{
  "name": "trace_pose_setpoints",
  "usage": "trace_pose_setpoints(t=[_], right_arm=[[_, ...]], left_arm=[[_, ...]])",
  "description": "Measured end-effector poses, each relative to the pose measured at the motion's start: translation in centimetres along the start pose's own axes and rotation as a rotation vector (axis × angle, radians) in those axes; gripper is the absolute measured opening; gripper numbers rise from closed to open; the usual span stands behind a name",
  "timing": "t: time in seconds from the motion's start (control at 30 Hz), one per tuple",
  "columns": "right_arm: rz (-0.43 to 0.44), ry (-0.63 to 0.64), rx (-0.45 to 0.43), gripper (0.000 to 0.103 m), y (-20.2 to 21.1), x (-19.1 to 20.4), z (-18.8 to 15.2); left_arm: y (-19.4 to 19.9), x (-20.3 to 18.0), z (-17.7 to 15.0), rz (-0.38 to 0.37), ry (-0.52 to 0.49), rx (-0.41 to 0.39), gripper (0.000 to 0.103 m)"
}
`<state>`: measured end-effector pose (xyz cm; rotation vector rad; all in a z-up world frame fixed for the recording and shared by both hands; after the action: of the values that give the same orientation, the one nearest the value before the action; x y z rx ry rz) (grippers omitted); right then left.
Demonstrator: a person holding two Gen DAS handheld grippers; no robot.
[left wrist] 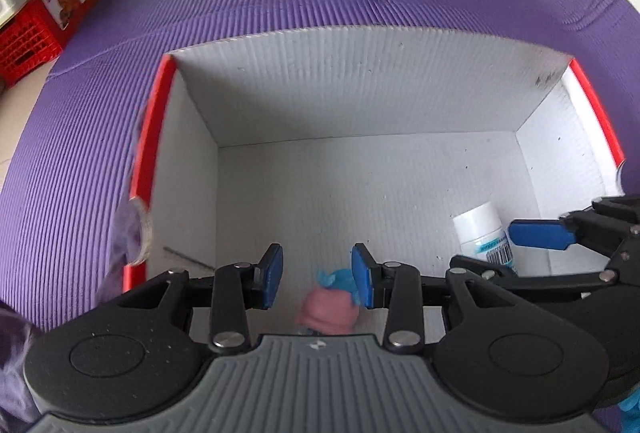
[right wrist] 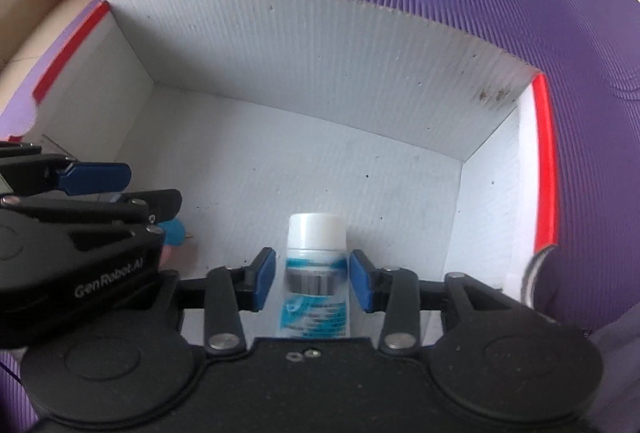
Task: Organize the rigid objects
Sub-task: 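Carry both items into the red shoebox and open both tools to release, then withdraw both tools from the shoebox back toward the item pile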
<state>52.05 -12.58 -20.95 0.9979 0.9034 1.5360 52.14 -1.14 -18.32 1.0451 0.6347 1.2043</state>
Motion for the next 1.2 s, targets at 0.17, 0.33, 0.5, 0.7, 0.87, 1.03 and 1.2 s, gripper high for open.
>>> trace_pose_setpoints(t=[0.17, 0.33, 0.5, 0.7, 0.87, 1.03, 1.2], right_arm=[[0.037, -0.003, -0.046, 0.053, 3.2, -0.9, -0.1], [0.047, 0.003, -0.094, 0.055, 7.1, -0.9, -0.6], [0.07, -0.013, -0.135, 0.057, 10.7, -1.2, -1.4], [0.093, -0.001, -0.187, 0.063, 14.9, -0.7, -3.1], [0.118, 0.004, -0.221, 0.064, 17.8, -0.3, -4.5], [0.14, 0.017, -0.262, 0.072, 20.8, 0.1, -6.4], [0.159, 0.027, -0.284, 0.075, 22.8, 0.1, -8.6]], left_arm=[[3.2, 0.3, -0.3, -0.01, 0.008, -0.03, 0.037], [7.1, 0.2, -0.7, -0.005, 0.009, -0.07, 0.037], [10.9, -0.2, -1.6, -0.006, 0.014, -0.103, 0.037], [15.1, -1.3, -3.3, 0.012, 0.014, -0.13, 0.038], [18.1, -1.8, -4.8, 0.022, 0.003, -0.159, 0.038], [21.1, -2.6, -6.6, 0.025, -0.005, -0.198, 0.058], [23.3, -3.3, -8.5, 0.03, -0.022, -0.214, 0.058]])
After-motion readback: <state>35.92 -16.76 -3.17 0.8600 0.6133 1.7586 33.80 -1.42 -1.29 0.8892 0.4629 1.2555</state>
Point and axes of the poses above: each gripper's, at about its wrist camera, not at the fingertips, and y roughly against the way its jaws point, x to its left, z to its top, the point moved 5 cm from there along -y, roughly the way its jaws point, and after that the axes turned 11 degrees about -y, right-handed, at the moved point
